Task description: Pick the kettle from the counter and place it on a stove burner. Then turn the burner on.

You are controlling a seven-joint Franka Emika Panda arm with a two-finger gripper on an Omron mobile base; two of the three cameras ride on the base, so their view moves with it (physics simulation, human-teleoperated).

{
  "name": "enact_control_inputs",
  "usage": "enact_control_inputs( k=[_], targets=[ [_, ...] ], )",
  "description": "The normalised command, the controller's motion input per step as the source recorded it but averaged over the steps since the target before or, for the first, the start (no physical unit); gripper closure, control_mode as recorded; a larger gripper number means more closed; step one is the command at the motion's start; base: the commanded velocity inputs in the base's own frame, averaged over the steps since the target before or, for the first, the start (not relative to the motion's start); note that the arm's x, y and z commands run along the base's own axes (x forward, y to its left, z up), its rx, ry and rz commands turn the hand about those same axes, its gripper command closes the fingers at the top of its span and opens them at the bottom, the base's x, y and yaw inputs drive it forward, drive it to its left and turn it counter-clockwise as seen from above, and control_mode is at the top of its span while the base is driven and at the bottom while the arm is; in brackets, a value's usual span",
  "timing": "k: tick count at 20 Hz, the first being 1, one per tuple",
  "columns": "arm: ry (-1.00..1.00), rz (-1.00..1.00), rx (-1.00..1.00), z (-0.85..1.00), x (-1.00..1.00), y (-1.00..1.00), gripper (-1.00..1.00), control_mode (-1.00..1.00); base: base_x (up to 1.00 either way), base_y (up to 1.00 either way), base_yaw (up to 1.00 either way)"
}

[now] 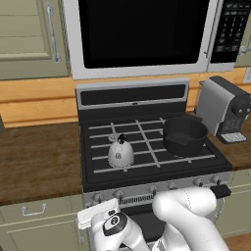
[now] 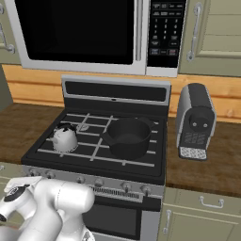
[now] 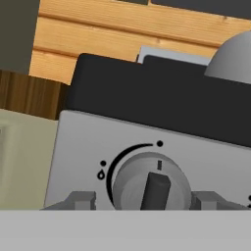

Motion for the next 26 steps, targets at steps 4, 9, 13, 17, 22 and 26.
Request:
enact_control_inputs(
  k=[4,9,13,17,22,26],
  targets=[
    [0.00,-0.02,0.00,0.02,0.38,0.00,1.00,-1.00,0.00,0.00,0.00],
    [-0.01,0.00,-0.18,0.00,0.21,0.14,1.00,-1.00,0.00,0.00,0.00],
    [-0.05,0.00,-0.31,0.00,0.13,0.25,1.00,-1.00,0.00,0.00,0.00],
    [-0.05,0.00,-0.31,0.00,0.10,0.23,1.00,-1.00,0.00,0.00,0.00],
    [-0.01,0.00,-0.31,0.07,0.06,0.26,1.00,-1.00,0.00,0.00,0.00],
    [0.00,0.00,-0.32,0.11,0.00,0.39,1.00,-1.00,0.00,0.00,0.00]
  ],
)
